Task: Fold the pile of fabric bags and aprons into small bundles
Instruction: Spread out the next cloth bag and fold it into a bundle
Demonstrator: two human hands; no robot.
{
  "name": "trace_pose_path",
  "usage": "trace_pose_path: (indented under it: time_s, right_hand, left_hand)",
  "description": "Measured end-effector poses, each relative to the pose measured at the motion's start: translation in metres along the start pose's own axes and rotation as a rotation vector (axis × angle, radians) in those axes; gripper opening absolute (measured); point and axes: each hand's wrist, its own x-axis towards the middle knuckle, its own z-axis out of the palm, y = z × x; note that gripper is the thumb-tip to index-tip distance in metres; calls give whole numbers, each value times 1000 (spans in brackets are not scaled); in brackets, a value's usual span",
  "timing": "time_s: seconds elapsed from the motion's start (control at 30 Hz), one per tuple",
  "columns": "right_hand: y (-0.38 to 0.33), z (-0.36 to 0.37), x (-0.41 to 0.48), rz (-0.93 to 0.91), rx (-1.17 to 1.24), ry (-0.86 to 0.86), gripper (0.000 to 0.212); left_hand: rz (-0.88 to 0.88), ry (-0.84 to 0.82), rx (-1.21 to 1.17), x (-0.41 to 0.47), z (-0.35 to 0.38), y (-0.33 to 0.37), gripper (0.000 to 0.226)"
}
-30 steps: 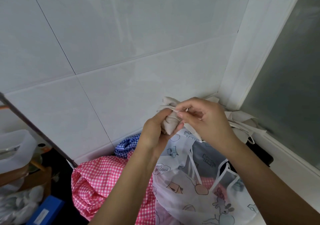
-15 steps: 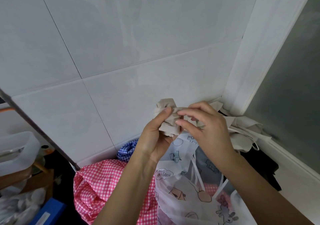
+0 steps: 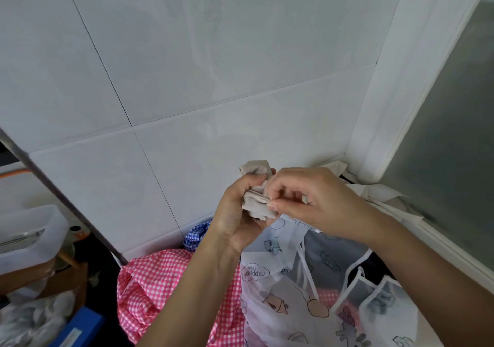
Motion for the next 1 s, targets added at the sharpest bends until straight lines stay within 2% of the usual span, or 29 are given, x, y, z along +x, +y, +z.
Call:
trace_pose_path:
  time_s: [0.07,0.13,0.17,0.27,0.37,0.4,0.47,0.53,0.6,0.67,0.73,0.87,1.0]
  right_hand:
    - [-1,-5,0,91,124,-103,11]
    - [1,-10,1,158,237,-166,11]
    - [4,-12,2,184,267,-190,11]
    - [13,-23,7,185,45,-226,15]
    - [14,-33,12,50,-132,-171,30]
    - [14,-36,14,25,-98,-145,32]
    - [13,-43,18,77,197,-154,28]
    - [13,-48,22,133,496,-232,24]
    - [13,-49,26,158,603,-265,25]
    - [10,-51,33,167,555,-235,28]
    - [4,-58,41,124,403,-206,36]
    - [-14,-75,58,38,238,-200,41]
    - [-19,-78,61,-76,108,-114,44]
  left_hand:
    - [-29,-26,53,-1,-2,2,22]
    - [-64,-52,46,-3,-4,3,6]
    - [-78,-61,22,-3,-5,3,8]
    - [-101,-92,19,-6,-7,5,26]
    - [-37,-140,41,-12,-2,13,36]
    - [3,-159,39,-15,1,16,34]
    - [70,-206,0,-19,9,22,25]
    - [87,-254,-69,-21,15,30,35]
    - [56,-260,-146,-21,16,37,48]
    - [53,-257,-129,-21,18,43,49]
    - [86,-243,-55,-23,23,48,46]
    - [255,-249,-2,-29,31,58,38]
    - [413,-146,120,-40,34,62,21]
